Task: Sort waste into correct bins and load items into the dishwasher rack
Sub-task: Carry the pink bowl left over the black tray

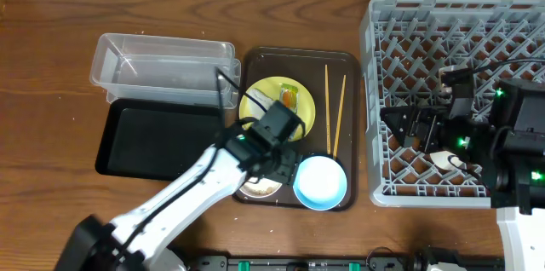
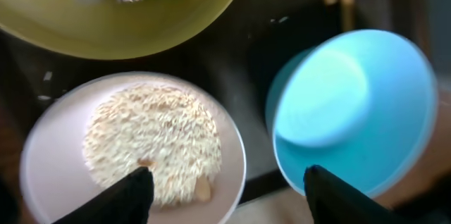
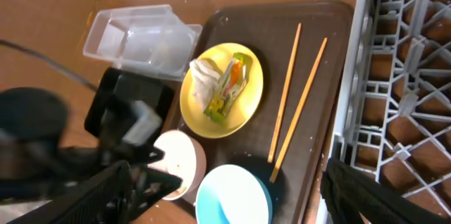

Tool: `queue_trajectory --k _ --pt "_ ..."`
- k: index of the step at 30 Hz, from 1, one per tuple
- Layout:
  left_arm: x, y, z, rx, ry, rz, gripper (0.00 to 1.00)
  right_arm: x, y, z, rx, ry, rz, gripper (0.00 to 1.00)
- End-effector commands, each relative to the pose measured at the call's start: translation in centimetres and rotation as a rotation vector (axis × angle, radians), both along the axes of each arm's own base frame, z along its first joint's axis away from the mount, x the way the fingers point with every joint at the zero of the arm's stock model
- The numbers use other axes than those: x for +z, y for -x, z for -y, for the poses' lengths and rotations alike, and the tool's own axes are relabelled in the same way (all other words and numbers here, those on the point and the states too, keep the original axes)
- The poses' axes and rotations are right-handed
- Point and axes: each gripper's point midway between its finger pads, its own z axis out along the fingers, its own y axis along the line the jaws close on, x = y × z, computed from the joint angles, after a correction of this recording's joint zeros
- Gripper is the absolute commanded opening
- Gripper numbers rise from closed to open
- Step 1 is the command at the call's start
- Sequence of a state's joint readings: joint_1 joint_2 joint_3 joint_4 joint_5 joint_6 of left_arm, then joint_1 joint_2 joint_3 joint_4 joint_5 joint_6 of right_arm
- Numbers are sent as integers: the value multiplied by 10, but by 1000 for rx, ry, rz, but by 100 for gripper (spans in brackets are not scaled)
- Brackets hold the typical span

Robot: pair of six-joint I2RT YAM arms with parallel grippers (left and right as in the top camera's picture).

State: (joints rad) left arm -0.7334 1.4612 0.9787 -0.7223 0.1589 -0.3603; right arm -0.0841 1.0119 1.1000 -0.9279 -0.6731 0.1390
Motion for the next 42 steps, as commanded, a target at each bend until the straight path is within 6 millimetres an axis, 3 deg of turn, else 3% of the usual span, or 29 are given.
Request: queue_trajectory --k 1,5,13,19,24,26,31,38,42 --pt "-15 -8 -4 79 -60 -3 64 4 0 -3 23 17 17 85" --pt "-27 -15 -11 152 -109 2 61 1 0 -4 26 17 6 84" --pt "-45 -21 -1 195 -102 -16 54 0 0 -4 27 16 -1 85" --pt "-57 -18 0 190 -129 -38 25 -2 2 -4 25 19 -14 85" --pt "-56 -18 0 190 -128 -40 8 -5 2 -1 11 34 -25 86" --pt "-53 -16 1 186 -123 -51 6 -5 2 -1 11 34 -26 86" --pt "-31 -14 6 182 -78 -54 6 -6 2 0 6 40 -30 86" --pt "39 -17 12 143 140 -25 6 -7 2 1 2 45 -30 86" --pt "76 -31 -12 171 308 -16 6 -7 2 1 1 45 -30 86"
